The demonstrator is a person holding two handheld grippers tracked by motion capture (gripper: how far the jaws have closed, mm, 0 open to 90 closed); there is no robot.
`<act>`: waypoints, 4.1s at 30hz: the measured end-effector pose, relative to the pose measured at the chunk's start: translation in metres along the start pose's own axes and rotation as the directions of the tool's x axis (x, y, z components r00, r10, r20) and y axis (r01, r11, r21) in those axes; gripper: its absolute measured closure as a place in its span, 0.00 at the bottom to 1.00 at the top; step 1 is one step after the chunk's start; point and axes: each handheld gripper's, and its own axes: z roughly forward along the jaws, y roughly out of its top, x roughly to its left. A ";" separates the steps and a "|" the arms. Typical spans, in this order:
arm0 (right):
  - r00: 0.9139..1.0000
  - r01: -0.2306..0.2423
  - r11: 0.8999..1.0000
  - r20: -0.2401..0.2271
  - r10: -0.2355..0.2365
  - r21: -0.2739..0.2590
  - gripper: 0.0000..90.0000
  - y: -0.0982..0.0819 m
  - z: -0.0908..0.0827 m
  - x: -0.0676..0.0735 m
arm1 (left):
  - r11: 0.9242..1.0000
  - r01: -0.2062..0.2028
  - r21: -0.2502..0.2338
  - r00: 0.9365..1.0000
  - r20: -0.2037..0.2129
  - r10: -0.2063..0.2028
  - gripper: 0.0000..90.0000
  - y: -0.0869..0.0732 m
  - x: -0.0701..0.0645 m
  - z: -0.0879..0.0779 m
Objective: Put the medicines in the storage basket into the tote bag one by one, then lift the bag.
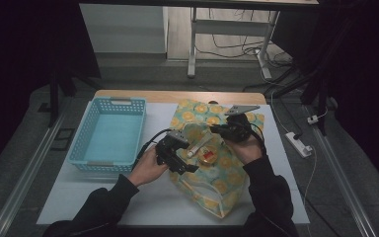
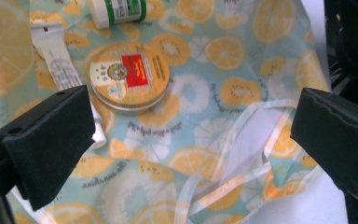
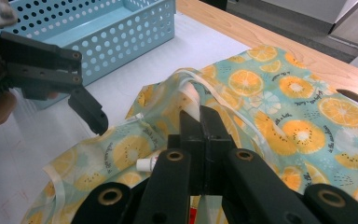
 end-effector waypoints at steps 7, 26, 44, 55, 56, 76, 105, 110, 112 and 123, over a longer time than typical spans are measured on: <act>1.000 0.000 1.000 -0.001 0.000 0.000 1.00 0.000 0.000 0.000 | 1.000 -0.005 0.025 1.000 0.001 0.005 0.00 -0.006 -0.003 0.003; 1.000 0.002 1.000 -0.001 -0.002 0.001 1.00 -0.001 0.000 0.000 | 0.997 -0.017 0.081 1.000 -0.002 0.017 0.01 -0.020 -0.006 0.022; 1.000 0.003 1.000 -0.003 -0.003 0.004 1.00 -0.002 0.000 0.001 | 0.972 -0.114 0.206 0.991 -0.048 0.126 0.06 -0.037 -0.013 0.056; 1.000 0.005 1.000 -0.002 -0.005 0.005 1.00 -0.002 0.000 0.001 | 0.963 -0.162 0.214 0.984 -0.039 0.174 0.51 -0.037 -0.017 0.049; 1.000 0.005 1.000 -0.002 -0.005 0.006 1.00 -0.002 0.000 0.001 | 0.963 -0.160 0.215 0.984 -0.036 0.172 0.58 -0.037 -0.018 0.049; 1.000 0.006 1.000 -0.006 -0.006 0.017 1.00 -0.003 0.003 0.001 | 0.978 -0.005 0.207 1.000 0.010 0.003 1.00 -0.028 -0.019 0.042; 1.000 0.011 1.000 -0.029 -0.011 -0.012 1.00 0.004 -0.006 0.006 | 0.992 0.127 0.007 0.991 0.051 -0.127 1.00 0.010 -0.003 -0.021; 0.999 0.009 1.000 -0.040 -0.010 -0.021 1.00 0.006 -0.007 0.007 | 0.989 0.150 -0.013 0.987 0.062 -0.149 1.00 0.018 0.003 -0.032; 0.999 0.007 1.000 -0.045 -0.008 -0.028 1.00 0.007 -0.008 0.008 | 0.987 0.160 -0.028 0.985 0.069 -0.158 1.00 0.020 0.006 -0.037; 0.996 0.009 0.998 -0.091 -0.014 -0.059 1.00 0.018 -0.015 0.015 | 0.975 0.206 -0.090 0.976 0.097 -0.197 1.00 0.038 0.022 -0.069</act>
